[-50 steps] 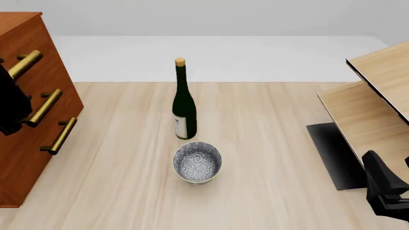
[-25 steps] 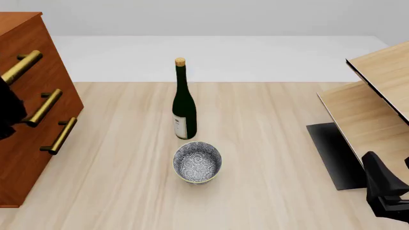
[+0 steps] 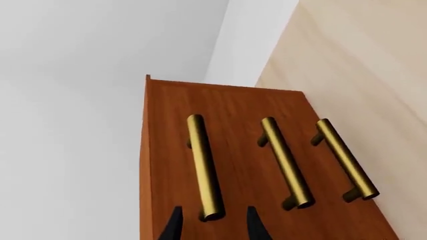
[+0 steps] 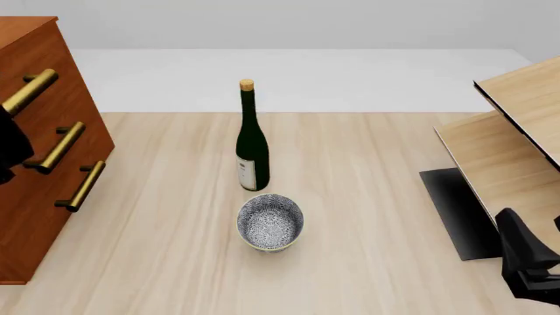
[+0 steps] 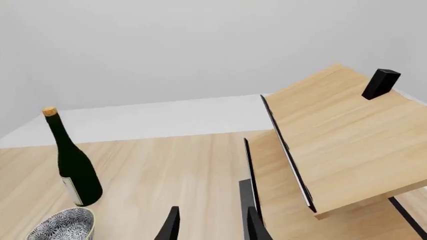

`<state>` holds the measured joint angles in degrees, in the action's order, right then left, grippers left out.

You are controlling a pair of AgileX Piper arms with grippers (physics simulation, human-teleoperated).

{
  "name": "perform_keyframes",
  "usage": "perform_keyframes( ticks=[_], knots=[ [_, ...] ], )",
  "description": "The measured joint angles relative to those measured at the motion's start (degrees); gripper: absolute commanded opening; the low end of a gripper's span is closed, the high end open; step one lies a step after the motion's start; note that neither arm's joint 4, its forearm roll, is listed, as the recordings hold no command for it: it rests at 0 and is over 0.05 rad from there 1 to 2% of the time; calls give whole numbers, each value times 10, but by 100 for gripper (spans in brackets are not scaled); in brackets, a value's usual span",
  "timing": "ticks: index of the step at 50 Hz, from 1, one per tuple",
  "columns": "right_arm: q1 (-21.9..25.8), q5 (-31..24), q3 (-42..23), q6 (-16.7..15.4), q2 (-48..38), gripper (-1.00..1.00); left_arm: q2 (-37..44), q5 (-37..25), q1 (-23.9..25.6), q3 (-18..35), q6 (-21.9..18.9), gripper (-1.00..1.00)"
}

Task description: Close the bottom drawer of the cabinet and open the top drawer.

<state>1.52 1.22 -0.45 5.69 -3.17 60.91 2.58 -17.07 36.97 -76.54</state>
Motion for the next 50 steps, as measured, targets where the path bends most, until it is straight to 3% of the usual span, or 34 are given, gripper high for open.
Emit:
perform_keyframes(
  ticks=[14, 15, 50],
  knots=[
    [1, 0, 1, -3, 1, 100, 14, 12, -5, 3, -5, 100],
    [1, 0, 1, -3, 1, 100, 15, 13, -5, 3, -5, -100],
    [-1, 6, 0, 0, -6, 100, 14, 23, 2, 3, -6, -100]
  ],
)
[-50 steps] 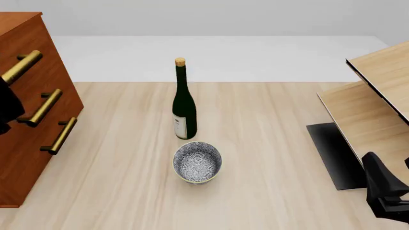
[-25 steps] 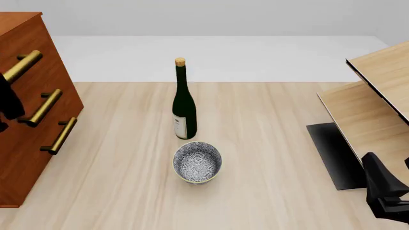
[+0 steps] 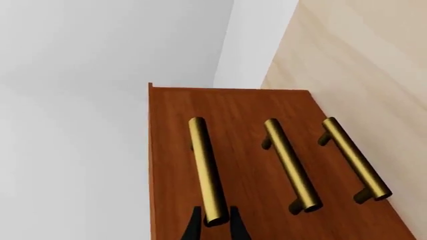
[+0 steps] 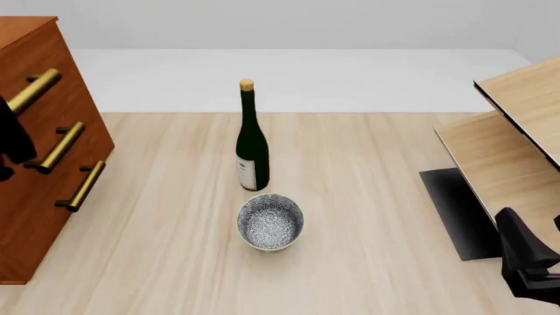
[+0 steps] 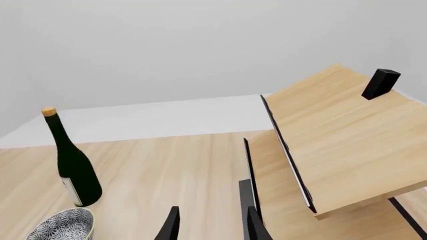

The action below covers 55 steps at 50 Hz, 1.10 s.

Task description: Close the bottom drawer of the cabinet and open the top drawer.

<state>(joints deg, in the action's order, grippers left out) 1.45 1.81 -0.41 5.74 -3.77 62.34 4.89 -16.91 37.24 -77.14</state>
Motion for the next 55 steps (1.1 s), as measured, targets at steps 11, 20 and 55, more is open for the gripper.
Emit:
perform_keyframes(
  ticks=[11, 20, 55],
  knots=[
    [-1, -1, 0, 4, 0, 100, -4, 12, 12, -9, -10, -100],
    [-2, -4, 0, 9, 2, 100, -7, 21, 22, -16, -17, -100],
    [-2, -5, -1, 14, 2, 100, -14, 30, 83, -21, -37, -100]
  ],
)
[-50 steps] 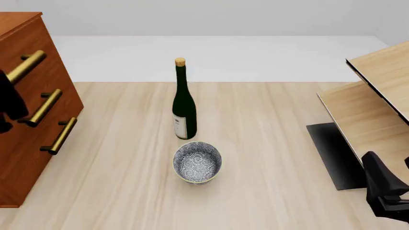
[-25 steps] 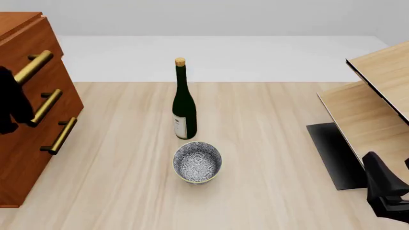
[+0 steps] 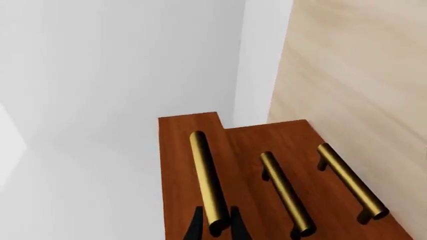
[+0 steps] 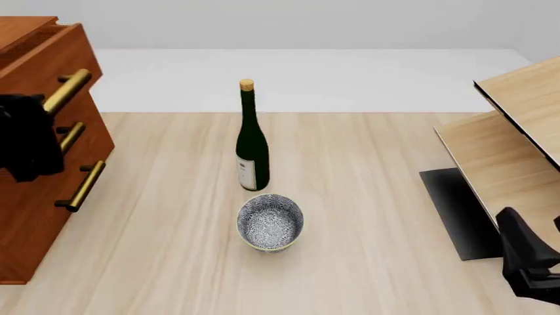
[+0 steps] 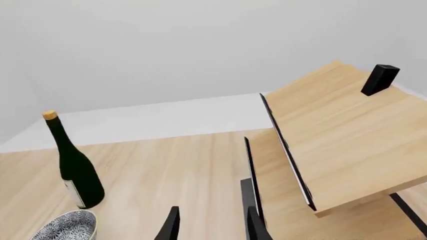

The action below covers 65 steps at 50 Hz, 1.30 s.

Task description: Close the bottom drawer of the cabinet and open the top drawer.

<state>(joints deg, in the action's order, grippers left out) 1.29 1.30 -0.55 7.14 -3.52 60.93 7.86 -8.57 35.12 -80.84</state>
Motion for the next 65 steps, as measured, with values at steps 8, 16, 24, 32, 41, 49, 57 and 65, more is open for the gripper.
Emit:
perform_keyframes(
  ticks=[8, 16, 24, 32, 41, 49, 57, 65],
  knots=[
    [-1, 2, 0, 1, -3, 100, 1, 0, 12, 2, -5, -100],
    [-2, 5, 0, 3, -5, 100, 1, -2, 19, 2, -8, -100],
    [-3, 2, 0, 5, -2, 100, 1, -2, 25, 2, -10, -100],
    [-3, -4, 0, 6, 3, 100, 2, -2, 30, 3, -10, -100],
    [-3, -7, 0, 7, 7, 100, 9, 2, 35, 6, -11, 100],
    [-3, -5, 0, 7, 5, 100, 29, 14, 42, 18, -14, 100],
    [-3, -4, 0, 7, 4, 100, 37, 20, 45, 21, -17, 100],
    [-2, -5, 0, 7, 4, 100, 39, 22, 47, 21, -18, 100]
  ],
)
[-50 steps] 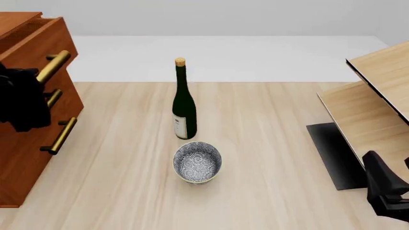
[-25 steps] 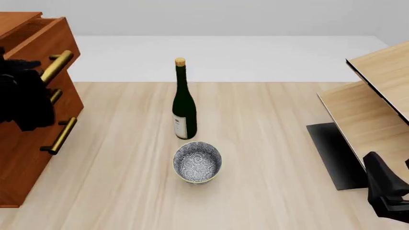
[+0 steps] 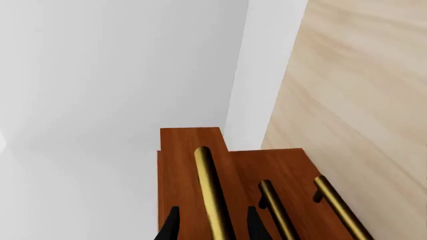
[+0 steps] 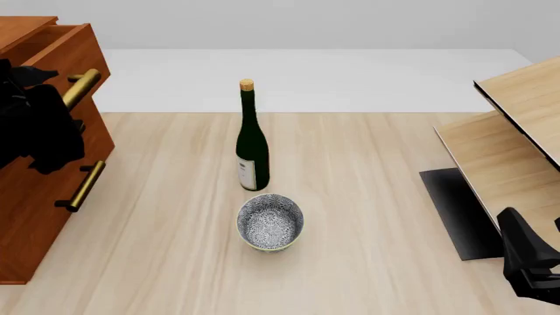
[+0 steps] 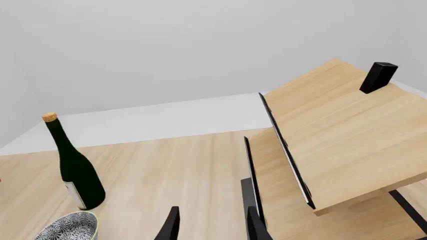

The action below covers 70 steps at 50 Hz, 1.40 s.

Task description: Close the bottom drawer of the cabinet and open the top drawer.

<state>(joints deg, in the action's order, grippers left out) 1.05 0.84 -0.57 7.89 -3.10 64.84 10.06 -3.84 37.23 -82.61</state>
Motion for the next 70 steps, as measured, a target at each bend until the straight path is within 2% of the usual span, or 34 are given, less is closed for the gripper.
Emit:
perform_keyframes(
  ticks=[36, 70],
  knots=[
    [-1, 3, -3, 9, -5, 100, -27, -3, 8, -32, 11, 100],
    [-5, 25, -1, 40, -28, 100, -192, -88, 5, -94, 18, 100]
  ],
)
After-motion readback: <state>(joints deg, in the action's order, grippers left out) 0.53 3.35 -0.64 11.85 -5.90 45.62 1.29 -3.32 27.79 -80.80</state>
